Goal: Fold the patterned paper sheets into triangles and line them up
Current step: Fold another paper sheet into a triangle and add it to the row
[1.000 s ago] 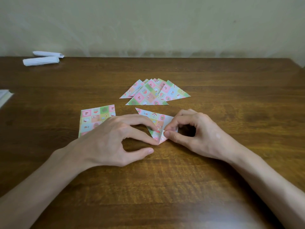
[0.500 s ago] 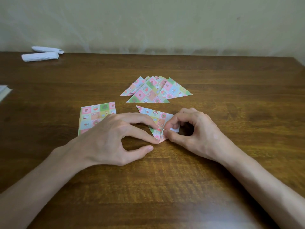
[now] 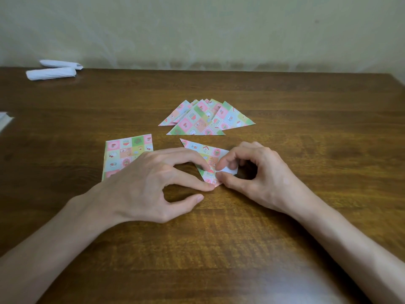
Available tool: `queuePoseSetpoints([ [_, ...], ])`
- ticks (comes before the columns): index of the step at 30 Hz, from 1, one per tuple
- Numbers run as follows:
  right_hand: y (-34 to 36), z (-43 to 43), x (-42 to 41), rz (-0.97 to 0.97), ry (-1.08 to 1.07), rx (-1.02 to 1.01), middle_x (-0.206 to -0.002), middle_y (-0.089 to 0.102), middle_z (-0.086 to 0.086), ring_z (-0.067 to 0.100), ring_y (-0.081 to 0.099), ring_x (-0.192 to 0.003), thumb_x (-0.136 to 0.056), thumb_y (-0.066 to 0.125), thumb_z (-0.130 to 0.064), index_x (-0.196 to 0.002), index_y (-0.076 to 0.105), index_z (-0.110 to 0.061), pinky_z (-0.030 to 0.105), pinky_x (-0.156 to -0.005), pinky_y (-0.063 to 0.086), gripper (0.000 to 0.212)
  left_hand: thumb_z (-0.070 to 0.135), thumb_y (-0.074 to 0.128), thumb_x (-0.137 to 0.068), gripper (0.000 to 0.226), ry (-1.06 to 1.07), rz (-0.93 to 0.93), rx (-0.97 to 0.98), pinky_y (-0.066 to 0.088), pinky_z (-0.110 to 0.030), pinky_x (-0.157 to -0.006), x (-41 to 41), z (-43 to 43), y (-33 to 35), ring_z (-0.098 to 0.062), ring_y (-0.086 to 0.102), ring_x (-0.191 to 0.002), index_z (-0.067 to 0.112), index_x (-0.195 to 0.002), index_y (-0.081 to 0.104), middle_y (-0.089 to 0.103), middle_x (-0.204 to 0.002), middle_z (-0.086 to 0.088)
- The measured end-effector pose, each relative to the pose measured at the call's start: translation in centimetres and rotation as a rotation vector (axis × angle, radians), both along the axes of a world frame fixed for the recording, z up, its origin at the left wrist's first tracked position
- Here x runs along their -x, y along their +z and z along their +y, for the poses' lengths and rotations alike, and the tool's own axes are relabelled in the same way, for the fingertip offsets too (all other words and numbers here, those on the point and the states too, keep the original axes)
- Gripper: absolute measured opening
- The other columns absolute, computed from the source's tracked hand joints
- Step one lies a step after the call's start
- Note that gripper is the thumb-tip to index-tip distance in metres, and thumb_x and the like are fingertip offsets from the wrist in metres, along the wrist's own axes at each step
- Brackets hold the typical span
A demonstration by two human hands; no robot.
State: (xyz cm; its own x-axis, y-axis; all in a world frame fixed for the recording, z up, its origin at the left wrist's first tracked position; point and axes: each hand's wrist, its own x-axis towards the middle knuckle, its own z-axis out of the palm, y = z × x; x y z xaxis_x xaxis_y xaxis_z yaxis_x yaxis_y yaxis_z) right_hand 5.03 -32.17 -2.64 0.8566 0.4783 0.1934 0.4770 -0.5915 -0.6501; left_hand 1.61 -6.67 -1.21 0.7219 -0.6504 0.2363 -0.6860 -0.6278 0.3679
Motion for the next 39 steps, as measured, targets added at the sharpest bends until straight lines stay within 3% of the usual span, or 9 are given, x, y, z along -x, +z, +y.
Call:
queuePoseSetpoints([
  [13,0.26,-0.09,0.06,0.032,-0.018,-0.008,-0.088,0.063,-0.016,0.006,0.056,-0.096,-0.081,0.082,-0.041,-0.082,0.073,-0.039,0.031,-0.087,0.044,0.009,0.043,0.067,-0.095,0.026,0.002,-0.036,-0.018,0.052,-0.034,-0.098,0.1,-0.11,-0.02,-0.004,0.06,-0.123,0.039,-0.119,0.076,0.063,-0.131,0.015],
  [25,0.24,-0.08,0.28,-0.02,0.013,-0.017,-0.092,0.063,-0.014,0.007,0.058,-0.095,-0.082,0.079,-0.043,-0.09,0.078,-0.042,0.039,-0.089,0.047,0.008,0.041,0.067,-0.096,0.025,0.009,-0.033,-0.006,0.051,-0.035,-0.1,0.02,-0.26,-0.02,-0.004,0.059,-0.123,0.039,-0.119,0.076,0.063,-0.131,0.016],
  [33,0.01,-0.17,0.26,-0.101,0.029,0.013,-0.09,0.061,-0.014,0.009,0.058,-0.092,-0.082,0.079,-0.044,-0.088,0.078,-0.039,0.03,-0.083,0.044,0.008,0.036,0.07,-0.095,0.021,0.021,-0.024,0.044,0.05,-0.034,-0.098,-0.19,-0.56,-0.25,-0.006,0.06,-0.119,0.038,-0.115,0.078,0.062,-0.126,0.016],
  [39,-0.05,-0.19,0.29,-0.103,0.027,0.004,-0.091,0.061,-0.014,0.009,0.058,-0.092,-0.082,0.077,-0.047,-0.089,0.078,-0.039,0.034,-0.083,0.047,0.01,0.036,0.071,-0.095,0.021,0.015,-0.016,0.056,0.05,-0.035,-0.099,-0.16,-0.61,-0.2,-0.007,0.061,-0.119,0.037,-0.115,0.078,0.063,-0.126,0.015],
])
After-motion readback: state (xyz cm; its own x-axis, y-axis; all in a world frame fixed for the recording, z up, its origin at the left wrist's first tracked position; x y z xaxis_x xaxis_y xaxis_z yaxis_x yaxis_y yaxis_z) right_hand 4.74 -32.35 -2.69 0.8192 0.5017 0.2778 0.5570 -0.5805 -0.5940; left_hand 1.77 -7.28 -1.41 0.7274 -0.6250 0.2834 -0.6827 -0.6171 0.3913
